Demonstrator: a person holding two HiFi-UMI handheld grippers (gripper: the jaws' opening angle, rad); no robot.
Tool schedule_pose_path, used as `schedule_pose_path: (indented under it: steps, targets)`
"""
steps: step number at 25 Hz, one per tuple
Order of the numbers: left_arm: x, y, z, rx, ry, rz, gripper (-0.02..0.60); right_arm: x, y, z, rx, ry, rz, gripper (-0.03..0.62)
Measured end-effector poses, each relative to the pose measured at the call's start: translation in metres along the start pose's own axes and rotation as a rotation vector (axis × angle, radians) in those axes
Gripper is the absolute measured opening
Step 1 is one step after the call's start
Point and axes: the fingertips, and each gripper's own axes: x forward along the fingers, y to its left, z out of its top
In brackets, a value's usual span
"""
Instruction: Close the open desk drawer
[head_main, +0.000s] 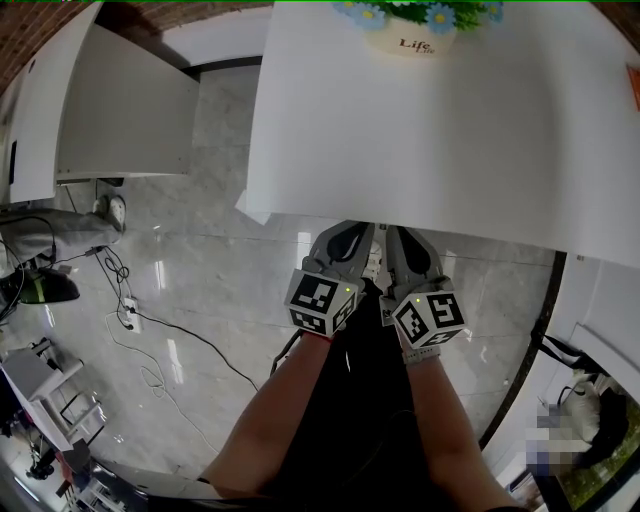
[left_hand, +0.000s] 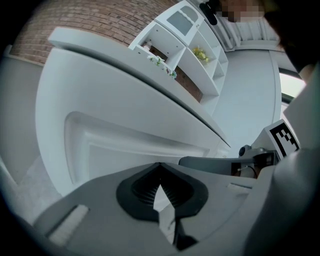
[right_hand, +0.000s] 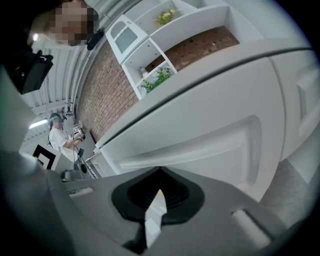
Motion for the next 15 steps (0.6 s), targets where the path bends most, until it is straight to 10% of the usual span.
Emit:
schedule_pose_path:
  steps: [15]
  targets:
    - [-0.076, -0.026, 0.032, 0.088, -0.093, -0.039, 0.002, -0.07, 0.052, 0.033, -0.152, -0.105, 0.033, 0.0]
